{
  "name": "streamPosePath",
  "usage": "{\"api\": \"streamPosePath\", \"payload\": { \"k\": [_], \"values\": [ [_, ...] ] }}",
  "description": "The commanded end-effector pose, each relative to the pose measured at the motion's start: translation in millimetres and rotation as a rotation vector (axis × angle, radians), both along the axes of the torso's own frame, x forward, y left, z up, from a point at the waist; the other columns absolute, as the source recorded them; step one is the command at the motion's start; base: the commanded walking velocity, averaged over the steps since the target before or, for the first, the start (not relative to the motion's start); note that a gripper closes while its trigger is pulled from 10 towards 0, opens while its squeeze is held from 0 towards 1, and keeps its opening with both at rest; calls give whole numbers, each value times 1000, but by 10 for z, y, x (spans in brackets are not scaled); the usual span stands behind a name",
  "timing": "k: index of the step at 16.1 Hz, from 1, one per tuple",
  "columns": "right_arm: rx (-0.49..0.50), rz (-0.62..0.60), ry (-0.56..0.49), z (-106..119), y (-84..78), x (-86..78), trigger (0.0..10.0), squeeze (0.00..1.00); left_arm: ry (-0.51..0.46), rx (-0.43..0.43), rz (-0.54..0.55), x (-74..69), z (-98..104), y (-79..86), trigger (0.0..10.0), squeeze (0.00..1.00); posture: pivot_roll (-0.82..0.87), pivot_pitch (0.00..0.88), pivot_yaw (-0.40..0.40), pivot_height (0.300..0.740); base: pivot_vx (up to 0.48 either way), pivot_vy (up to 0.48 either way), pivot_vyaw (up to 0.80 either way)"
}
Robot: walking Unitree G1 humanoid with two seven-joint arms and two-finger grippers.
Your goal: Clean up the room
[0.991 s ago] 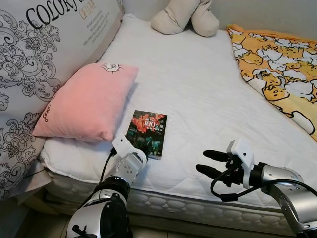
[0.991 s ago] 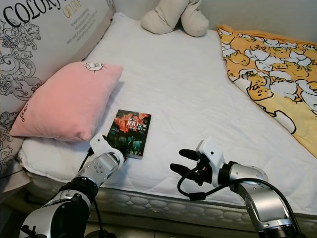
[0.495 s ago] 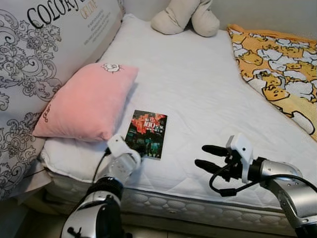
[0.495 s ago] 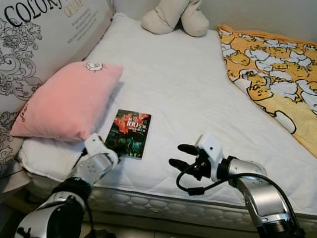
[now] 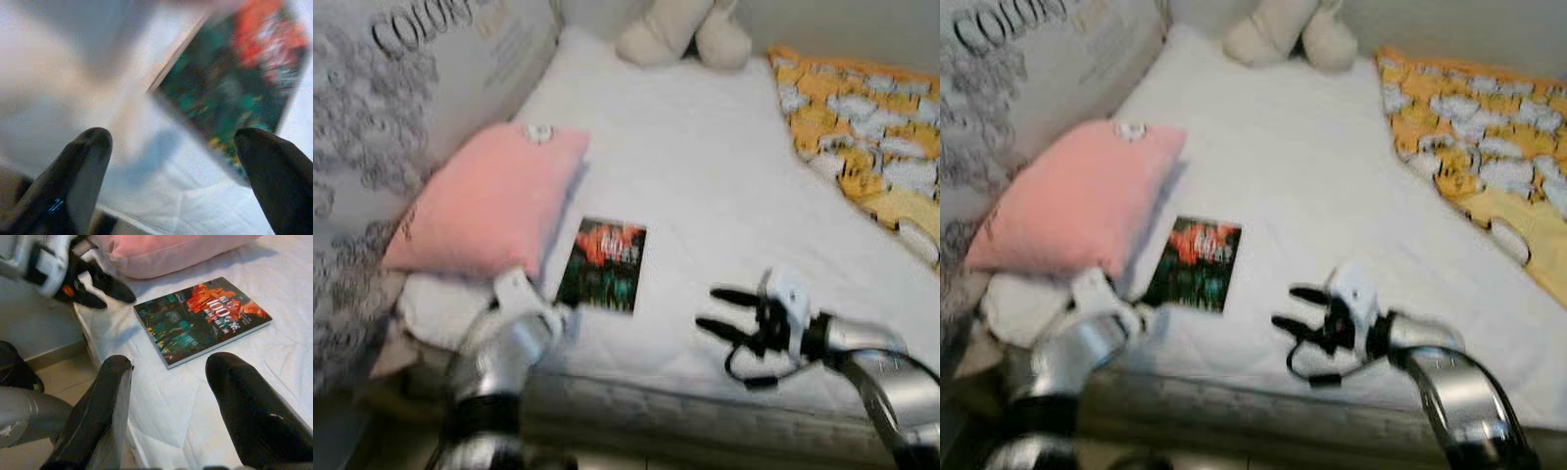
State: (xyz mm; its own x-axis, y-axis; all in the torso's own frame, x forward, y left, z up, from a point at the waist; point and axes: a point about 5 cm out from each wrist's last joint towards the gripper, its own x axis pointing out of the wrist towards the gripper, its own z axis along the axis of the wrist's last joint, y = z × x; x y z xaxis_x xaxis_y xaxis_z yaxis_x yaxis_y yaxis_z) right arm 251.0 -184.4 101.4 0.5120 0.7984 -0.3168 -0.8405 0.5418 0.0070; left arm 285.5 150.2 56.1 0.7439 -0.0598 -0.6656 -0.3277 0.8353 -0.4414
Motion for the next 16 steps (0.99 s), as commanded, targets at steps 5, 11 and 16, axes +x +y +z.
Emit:
{"api": "streamPosePath", "payload": {
  "k": [5, 11, 16],
  "values": [
    [38, -229, -134, -31, 104, 111, 10000, 0, -565, 431, -459, 94, 689, -249, 10000, 0, -33, 0, 5, 740, 0, 0, 0],
    [-24, -575, -232, -217, 223, 182, 10000, 0, -559, 703, -597, 181, 504, -201, 10000, 0, -49, 0, 16, 740, 0, 0, 0],
    [51, -540, -212, -190, 269, 184, 10000, 0, -481, 838, -721, 503, 299, -87, 10000, 0, -64, 0, 5, 740, 0, 0, 0]
  ]
}}
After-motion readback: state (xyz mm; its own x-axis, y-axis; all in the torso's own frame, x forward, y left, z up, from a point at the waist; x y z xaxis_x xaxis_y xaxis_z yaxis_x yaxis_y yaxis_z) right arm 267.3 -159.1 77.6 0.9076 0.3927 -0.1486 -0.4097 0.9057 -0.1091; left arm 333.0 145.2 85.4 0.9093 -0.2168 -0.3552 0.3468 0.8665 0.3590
